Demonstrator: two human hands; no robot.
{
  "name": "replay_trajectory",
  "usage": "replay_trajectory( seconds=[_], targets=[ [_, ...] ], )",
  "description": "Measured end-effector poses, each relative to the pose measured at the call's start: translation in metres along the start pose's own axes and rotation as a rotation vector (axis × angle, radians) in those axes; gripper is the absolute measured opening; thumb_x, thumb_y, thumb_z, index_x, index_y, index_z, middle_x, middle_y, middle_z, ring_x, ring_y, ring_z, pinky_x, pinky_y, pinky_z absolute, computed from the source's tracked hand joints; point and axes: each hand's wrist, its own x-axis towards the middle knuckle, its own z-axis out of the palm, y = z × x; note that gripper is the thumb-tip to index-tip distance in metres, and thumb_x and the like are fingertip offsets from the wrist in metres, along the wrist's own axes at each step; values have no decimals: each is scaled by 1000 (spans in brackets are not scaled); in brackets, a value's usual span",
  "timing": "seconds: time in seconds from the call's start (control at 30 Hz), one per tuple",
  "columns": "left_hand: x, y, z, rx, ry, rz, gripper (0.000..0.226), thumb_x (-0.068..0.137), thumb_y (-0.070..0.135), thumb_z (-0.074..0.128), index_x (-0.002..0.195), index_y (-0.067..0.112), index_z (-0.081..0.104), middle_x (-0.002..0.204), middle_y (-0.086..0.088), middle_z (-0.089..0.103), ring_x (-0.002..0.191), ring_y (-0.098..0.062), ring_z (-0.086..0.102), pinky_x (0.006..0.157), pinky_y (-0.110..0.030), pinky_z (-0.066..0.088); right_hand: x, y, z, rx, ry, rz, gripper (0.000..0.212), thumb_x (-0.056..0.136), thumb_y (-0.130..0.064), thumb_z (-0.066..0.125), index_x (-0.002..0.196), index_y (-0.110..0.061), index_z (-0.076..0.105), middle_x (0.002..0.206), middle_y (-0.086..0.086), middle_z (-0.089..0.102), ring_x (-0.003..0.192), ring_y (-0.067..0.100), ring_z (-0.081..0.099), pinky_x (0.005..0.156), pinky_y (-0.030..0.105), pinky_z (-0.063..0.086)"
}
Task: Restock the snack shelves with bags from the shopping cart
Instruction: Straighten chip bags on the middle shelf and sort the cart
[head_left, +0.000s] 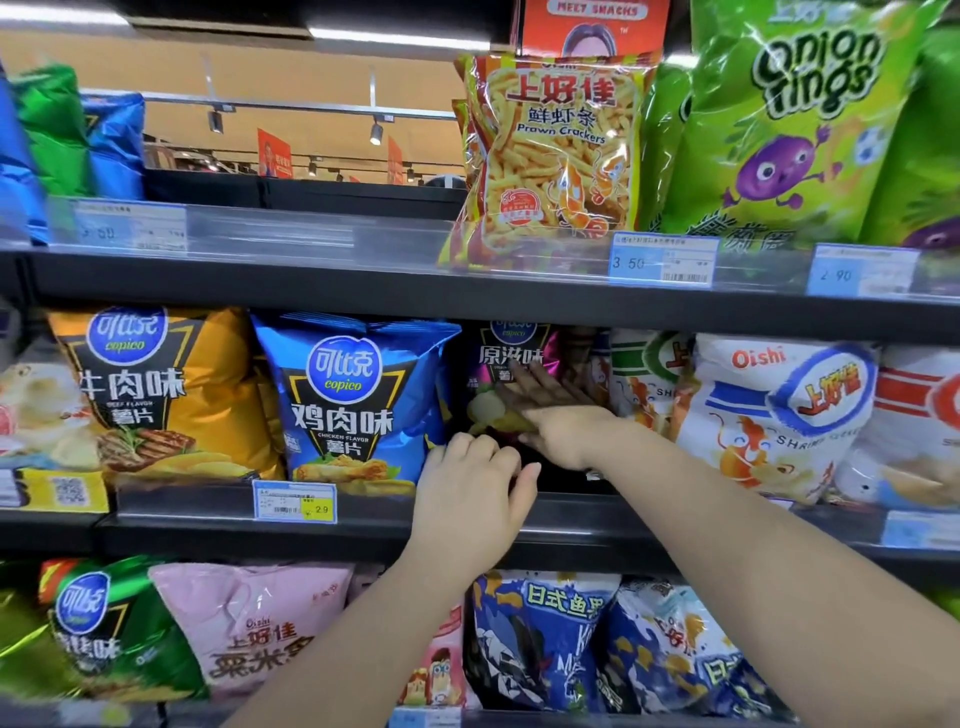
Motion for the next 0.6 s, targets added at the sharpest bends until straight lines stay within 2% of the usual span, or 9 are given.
replay_trajectory(
  seconds=[0.1, 0.17, 0.23, 0.27, 0.3, 0.43, 0.53, 0.6],
  targets=[
    [-1, 1, -1, -16, -15, -3, 45, 97, 45, 35, 81, 22, 70, 76, 5, 62, 78, -21, 56, 67, -36, 44, 2, 2, 0, -33, 16, 14, 69, 102, -28, 39, 152, -41, -7, 156, -12, -30, 145, 14, -24, 120, 47, -4],
    [-1, 0, -2, -26, -37, -5, 45, 97, 44, 34, 83, 22, 70, 78, 4, 63, 79, -21, 57, 67, -37, 43, -8, -2, -3, -11, 62, 29, 66, 100, -24, 42, 153, -39, 5, 160, -11, -18, 148, 15, -14, 120, 49, 7],
    [-1, 0, -4, -41, -71, 0, 46, 97, 44, 32, 87, 22, 71, 82, 4, 64, 81, -22, 58, 69, -38, 44, -28, -12, -11, 18, 126, 57, 57, 98, -23, 45, 151, -30, 24, 161, 2, 18, 147, 24, 16, 114, 48, 27],
    [0, 0, -6, -61, -87, 5, 46, 97, 44, 31, 89, 22, 71, 85, 4, 64, 83, -22, 58, 71, -38, 45, -41, -18, -15, 24, 179, 74, 53, 97, -21, 46, 148, -24, 32, 151, 7, 37, 138, 29, 33, 108, 46, 35],
    [0, 0, -8, -93, -99, 3, 45, 97, 44, 31, 93, 23, 71, 89, 5, 64, 86, -21, 58, 74, -39, 45, -55, -23, -18, 31, 253, 88, 50, 95, -18, 48, 144, -21, 38, 141, 8, 48, 129, 29, 42, 103, 44, 38],
    [0, 11, -19, -233, -105, -25, 25, 94, 40, 50, 106, 25, 66, 104, 6, 62, 101, -21, 54, 87, -41, 41, -106, -34, -20, 117, 571, 129, 40, 87, -8, 55, 126, -14, 59, 120, 6, 62, 113, 27, 53, 92, 44, 48],
    [-2, 44, -26, -279, -98, 20, 25, 88, 37, 58, 107, 24, 66, 103, 3, 63, 98, -25, 57, 85, -42, 41, -146, -33, -13, 48, 678, 217, 29, 79, -5, 65, 108, -10, 66, 98, 9, 66, 93, 30, 60, 72, 39, 51],
    [-4, 72, -30, -316, -103, 71, 27, 86, 36, 58, 108, 22, 65, 103, 2, 62, 100, -26, 55, 85, -42, 39, -177, -30, -6, -18, 690, 340, 27, 72, -3, 69, 98, -8, 68, 89, 10, 66, 84, 33, 61, 65, 39, 49]
  ],
)
